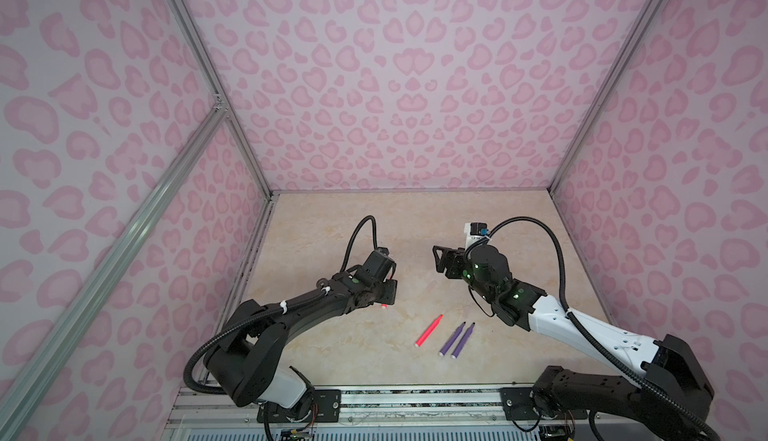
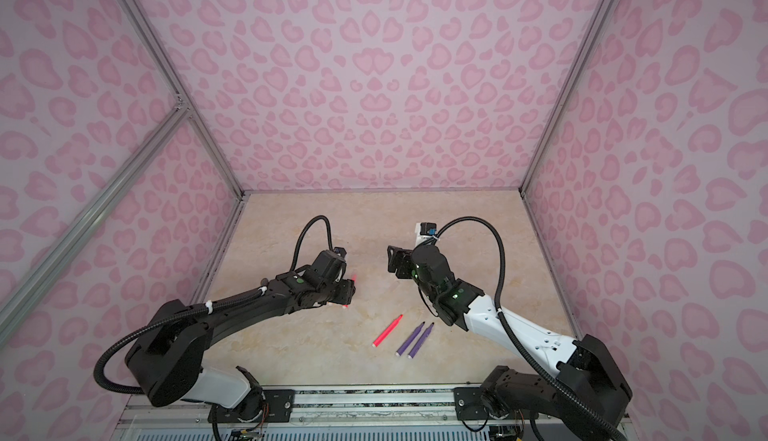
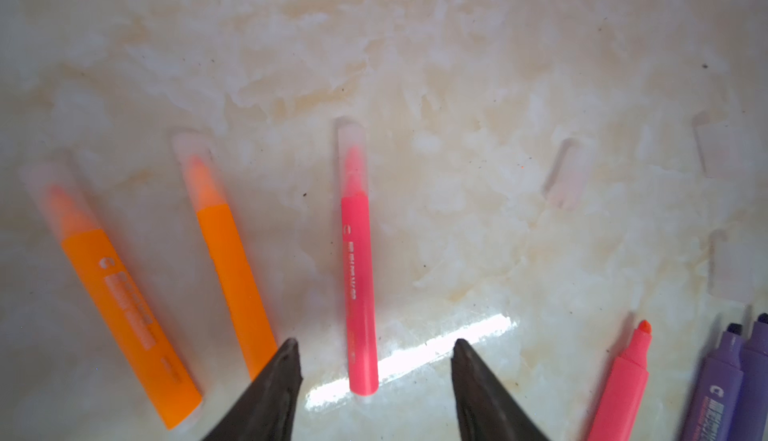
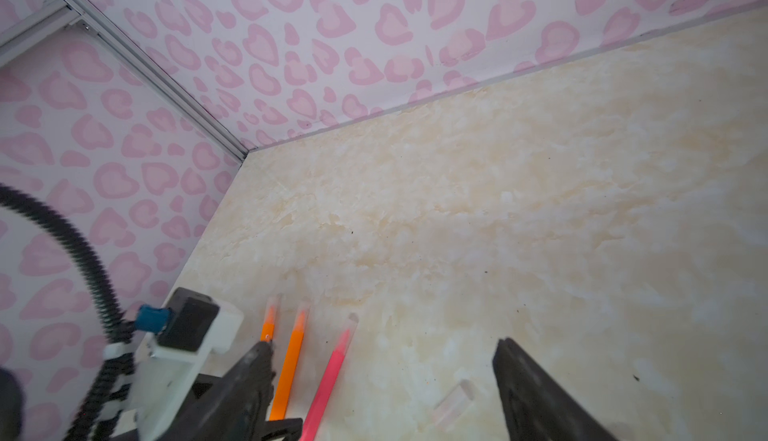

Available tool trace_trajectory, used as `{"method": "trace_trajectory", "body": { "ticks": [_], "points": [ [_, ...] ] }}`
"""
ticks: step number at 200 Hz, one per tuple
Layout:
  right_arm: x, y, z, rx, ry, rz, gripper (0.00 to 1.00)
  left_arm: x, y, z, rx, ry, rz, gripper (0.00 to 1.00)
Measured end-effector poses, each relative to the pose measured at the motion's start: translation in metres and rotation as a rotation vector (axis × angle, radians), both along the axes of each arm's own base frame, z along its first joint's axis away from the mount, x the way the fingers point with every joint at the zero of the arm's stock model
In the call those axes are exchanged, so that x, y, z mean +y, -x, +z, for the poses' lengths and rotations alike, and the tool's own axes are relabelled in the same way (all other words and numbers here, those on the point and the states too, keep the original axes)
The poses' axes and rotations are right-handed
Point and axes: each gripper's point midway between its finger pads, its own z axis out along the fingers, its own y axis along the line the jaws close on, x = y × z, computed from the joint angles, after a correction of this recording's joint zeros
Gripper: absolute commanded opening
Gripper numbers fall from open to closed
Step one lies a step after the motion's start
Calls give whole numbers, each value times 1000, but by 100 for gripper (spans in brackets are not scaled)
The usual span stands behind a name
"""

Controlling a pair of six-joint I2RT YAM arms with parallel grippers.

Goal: Insert the pens into the pen caps
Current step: 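Lower the capped pink highlighter and lay it on the table with the left gripper, then move the left gripper to the thin pink marker and grasp it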

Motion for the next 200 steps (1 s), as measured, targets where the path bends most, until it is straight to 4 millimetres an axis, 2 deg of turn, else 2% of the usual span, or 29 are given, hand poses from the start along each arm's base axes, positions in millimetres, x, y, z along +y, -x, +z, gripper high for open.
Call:
{"method": "trace_trajectory", "body": {
  "ticks": [21,35,54,89,106,154,169,200],
  "points": [
    [-2,-8,1,8,7,-16,83,-21,15,25,-86,49,-98,61],
    [-4,-15,4,6,5,-32,83,-38,29,35,-128,61,-183,61],
    [-9,-23,3,14,12,-53,82,-63,50,36,-134,70,-306,58],
    [-20,-35,-2,32,32,-91,81,-102,71,29,-122,35,-464,56],
    [-33,-36,-5,33,45,-125,82,-107,84,19,-96,16,-519,56],
    [-91,-45,-9,32,66,-287,81,-101,91,-28,-6,-105,-536,51],
    [-97,-45,-7,27,65,-302,81,-102,94,-37,14,-142,-544,50],
    [-108,-44,-11,32,69,-326,81,-107,93,-41,12,-170,-548,50]
  ]
}}
